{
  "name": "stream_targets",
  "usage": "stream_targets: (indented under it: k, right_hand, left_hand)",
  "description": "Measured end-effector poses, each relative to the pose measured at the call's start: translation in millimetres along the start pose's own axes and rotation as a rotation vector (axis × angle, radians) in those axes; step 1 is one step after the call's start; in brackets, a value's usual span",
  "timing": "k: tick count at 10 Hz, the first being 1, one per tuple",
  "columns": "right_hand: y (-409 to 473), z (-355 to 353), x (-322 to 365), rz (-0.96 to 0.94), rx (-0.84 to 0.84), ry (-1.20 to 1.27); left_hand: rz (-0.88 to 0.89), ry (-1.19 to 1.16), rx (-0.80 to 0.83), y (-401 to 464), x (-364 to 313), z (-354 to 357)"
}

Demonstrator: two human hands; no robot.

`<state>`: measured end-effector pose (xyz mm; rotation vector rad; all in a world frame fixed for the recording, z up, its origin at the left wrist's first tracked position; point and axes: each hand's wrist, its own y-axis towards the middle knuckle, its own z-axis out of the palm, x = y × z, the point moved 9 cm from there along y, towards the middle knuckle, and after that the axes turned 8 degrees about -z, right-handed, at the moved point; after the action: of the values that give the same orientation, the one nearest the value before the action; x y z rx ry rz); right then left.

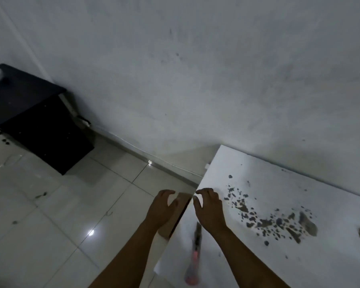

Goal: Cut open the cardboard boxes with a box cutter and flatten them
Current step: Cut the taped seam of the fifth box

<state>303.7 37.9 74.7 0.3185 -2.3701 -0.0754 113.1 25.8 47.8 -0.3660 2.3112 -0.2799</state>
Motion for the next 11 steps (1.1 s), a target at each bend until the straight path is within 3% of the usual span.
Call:
stream_targets:
  k: [1,2,3,5,8,11]
  right_hand:
    - [16,34,23,-0.012,0.059,0.023]
    - [27,69,33,0.133,0.115,0.145]
    - [32,120,34,0.392,0.161,0.297]
    - [39,202,10,0.69,0.178,0.303]
    - [15,314,-102,1.072,0.099,0.239]
    - [-14,469,-269,1.331,-0.006,0.24]
  left_hand:
    - [-0.029,0.0,-0.004,21,20,-17]
    - [-0.047,-0.009,0.018,42,40,-29]
    - [-0.072,0.025,0.065,72,68,-34]
    - [-0.134,0.038,0.26,144,142,-11]
    - [-0.14,0.098,0.493,239,253,63]
    - [-0.227,0.261,0.642,334,392,241]
